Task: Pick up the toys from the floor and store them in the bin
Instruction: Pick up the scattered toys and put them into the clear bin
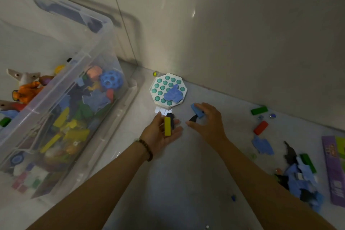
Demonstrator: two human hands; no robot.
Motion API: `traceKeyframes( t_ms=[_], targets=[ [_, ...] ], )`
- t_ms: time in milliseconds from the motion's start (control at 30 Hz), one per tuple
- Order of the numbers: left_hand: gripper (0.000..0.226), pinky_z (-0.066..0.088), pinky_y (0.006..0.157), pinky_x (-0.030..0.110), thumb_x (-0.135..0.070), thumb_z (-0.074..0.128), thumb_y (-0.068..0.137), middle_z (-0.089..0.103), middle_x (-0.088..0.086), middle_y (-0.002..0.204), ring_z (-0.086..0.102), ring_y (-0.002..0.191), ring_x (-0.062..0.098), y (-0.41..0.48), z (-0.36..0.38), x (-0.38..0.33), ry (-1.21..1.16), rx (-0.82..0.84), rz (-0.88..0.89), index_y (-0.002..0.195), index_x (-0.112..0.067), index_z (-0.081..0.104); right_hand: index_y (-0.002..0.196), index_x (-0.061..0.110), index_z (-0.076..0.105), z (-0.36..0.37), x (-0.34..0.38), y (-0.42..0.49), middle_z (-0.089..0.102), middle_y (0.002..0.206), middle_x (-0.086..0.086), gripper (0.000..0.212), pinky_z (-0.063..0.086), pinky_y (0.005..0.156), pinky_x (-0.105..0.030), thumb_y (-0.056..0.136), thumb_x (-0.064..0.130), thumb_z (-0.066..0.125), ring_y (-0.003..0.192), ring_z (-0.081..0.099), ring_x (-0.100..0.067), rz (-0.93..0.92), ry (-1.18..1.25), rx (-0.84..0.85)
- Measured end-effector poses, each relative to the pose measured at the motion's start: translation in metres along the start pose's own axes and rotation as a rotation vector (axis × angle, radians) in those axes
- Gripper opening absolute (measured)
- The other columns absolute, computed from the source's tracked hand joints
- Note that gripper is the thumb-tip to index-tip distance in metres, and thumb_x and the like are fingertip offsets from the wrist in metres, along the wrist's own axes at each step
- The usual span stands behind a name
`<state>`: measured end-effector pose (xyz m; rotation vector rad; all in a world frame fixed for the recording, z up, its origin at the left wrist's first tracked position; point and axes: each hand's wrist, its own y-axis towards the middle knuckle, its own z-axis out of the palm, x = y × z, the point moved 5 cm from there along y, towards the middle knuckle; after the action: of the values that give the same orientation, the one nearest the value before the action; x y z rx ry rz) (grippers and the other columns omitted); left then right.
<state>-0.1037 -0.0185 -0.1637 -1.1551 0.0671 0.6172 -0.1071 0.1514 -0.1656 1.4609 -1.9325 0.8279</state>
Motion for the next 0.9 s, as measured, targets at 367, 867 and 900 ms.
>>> traceKeyframes(
  t_ms=[367,867,900],
  targets=[
    [0.050,0.040,0.102,0.046,-0.039,0.035,0.097,0.053,0.019,0.131,0.049,0.122,0.036,0.001,-0.027,-0.006,-0.092,-0.009,-0.026,0.127,-0.002,0.049,0.112,0.019,0.066,0.017,-0.015,-0.010,0.055,0.125,0.005,0.039,0.029,0.098,-0.019,0.075,0.025,0.075,0.118,0.036,-0.006,0.062,0.006,-0.150],
    [0.047,0.055,0.081,0.041,-0.045,0.038,0.095,0.062,0.017,0.114,0.062,0.082,0.026,0.005,-0.008,-0.003,-0.124,0.106,-0.033,0.122,-0.008,0.052,0.092,0.024,0.071,0.016,0.054,-0.029,0.058,0.112,0.020,0.018,0.035,0.089,0.000,0.076,0.018,0.075,0.105,0.054,0.007,-0.063,0.345,0.099],
    [0.042,0.052,0.087,0.044,-0.040,0.040,0.096,0.061,0.016,0.116,0.063,0.084,0.026,0.005,-0.010,-0.009,-0.092,0.095,0.011,0.120,-0.009,0.054,0.092,0.026,0.070,0.013,0.051,-0.020,0.060,0.109,0.021,0.017,0.038,0.086,-0.001,0.076,0.020,0.074,0.103,0.056,0.005,-0.010,0.384,0.057]
  ],
)
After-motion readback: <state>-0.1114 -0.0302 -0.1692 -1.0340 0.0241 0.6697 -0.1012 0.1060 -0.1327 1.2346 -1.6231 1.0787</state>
